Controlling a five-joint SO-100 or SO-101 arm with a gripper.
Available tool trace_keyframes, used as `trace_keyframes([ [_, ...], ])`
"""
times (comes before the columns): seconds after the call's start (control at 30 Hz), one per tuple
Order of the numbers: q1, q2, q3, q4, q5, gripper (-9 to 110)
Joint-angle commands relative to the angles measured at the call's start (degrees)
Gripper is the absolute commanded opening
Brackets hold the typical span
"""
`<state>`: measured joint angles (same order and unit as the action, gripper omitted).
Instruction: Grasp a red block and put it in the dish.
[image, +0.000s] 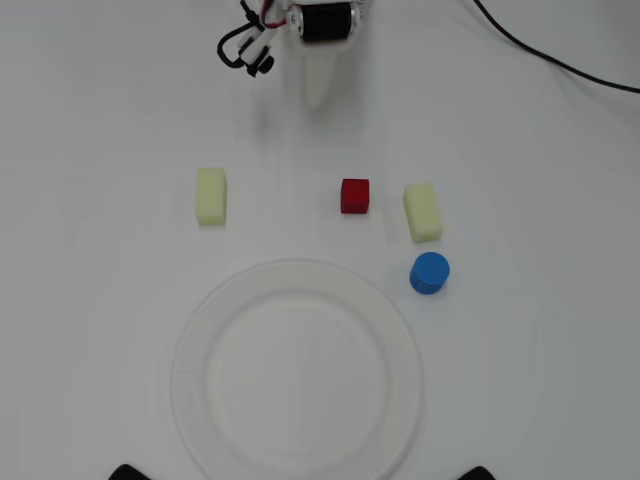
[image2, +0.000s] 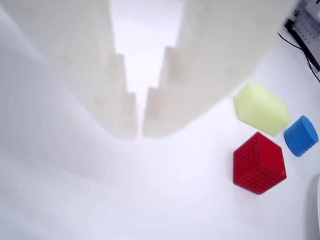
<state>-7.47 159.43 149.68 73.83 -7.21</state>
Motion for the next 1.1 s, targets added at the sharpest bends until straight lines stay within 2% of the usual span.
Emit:
trace_keyframes([
  [0.0, -0.4, -11.4, -9.5, -0.6, -0.6, 1],
  [0.23, -2.4, -37.4, -27.1, -0.9, 1.2, 11],
  [0.63, -8.3, -57.1, -38.5, -8.0, 6.4, 28],
  [1.07, -9.0, -70.9, -42.9, -11.9, 8.4, 28],
])
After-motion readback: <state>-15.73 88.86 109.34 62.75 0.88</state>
